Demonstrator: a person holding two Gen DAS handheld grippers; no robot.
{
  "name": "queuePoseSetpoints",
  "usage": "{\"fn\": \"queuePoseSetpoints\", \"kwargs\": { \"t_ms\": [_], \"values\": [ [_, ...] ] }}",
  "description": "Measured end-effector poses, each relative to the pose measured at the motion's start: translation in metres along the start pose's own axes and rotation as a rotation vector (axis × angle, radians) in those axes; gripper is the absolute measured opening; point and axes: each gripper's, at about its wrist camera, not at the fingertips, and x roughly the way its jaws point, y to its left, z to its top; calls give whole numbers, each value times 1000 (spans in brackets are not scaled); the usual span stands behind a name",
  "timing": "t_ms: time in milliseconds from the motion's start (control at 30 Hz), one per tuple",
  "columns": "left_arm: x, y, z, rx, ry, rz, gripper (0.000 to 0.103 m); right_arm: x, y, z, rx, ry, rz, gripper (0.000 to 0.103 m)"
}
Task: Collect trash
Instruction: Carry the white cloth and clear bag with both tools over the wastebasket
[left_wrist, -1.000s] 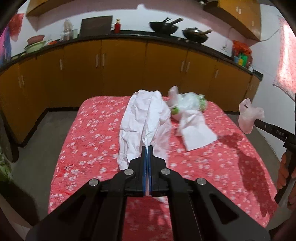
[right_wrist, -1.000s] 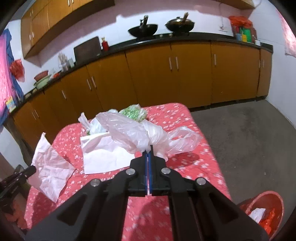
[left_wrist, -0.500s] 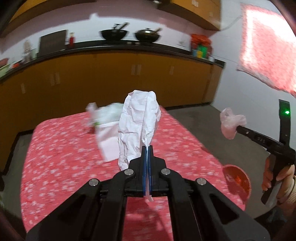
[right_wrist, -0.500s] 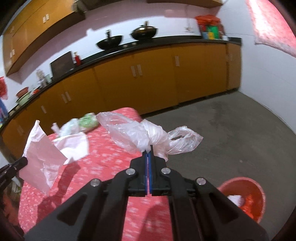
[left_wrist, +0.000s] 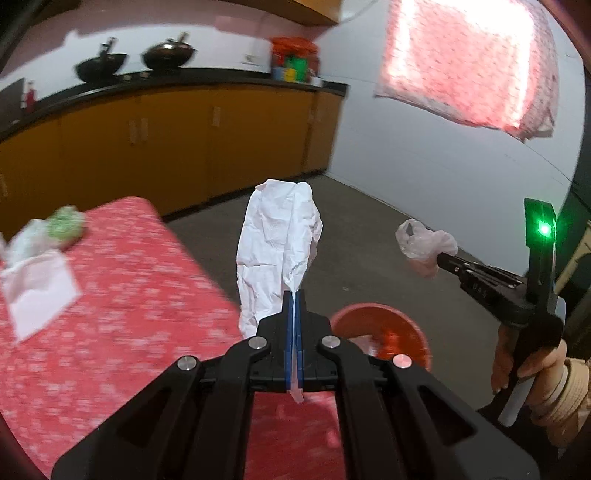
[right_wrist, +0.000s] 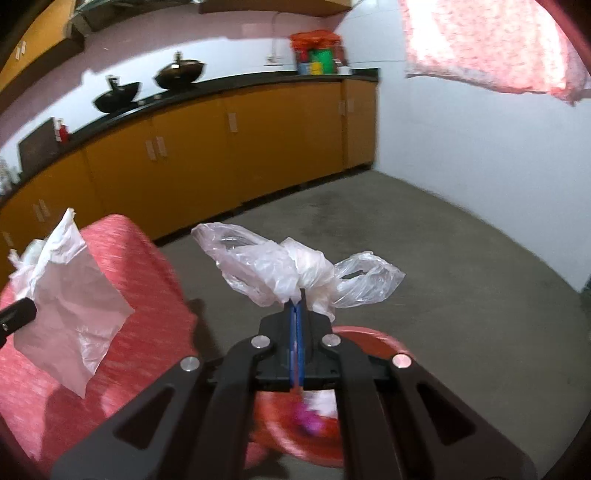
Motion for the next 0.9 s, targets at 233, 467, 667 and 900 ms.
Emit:
{"fn": "queuePoseSetpoints", "kwargs": {
  "t_ms": [233,467,667,900],
  "values": [
    [55,-69,-12,69,75,-69,1,19,-64,-34,81,67,-83,2],
    [105,-108,-25,117,164,-78,1,46,-103,-64,164,143,-88,2],
    [135,-124,-25,144,195,-68,1,63,-116,-72,182,163,-95,3],
    [153,-135,-34,160,229,-75,1,77,-111,-74,186,184,-92,3]
  ]
}}
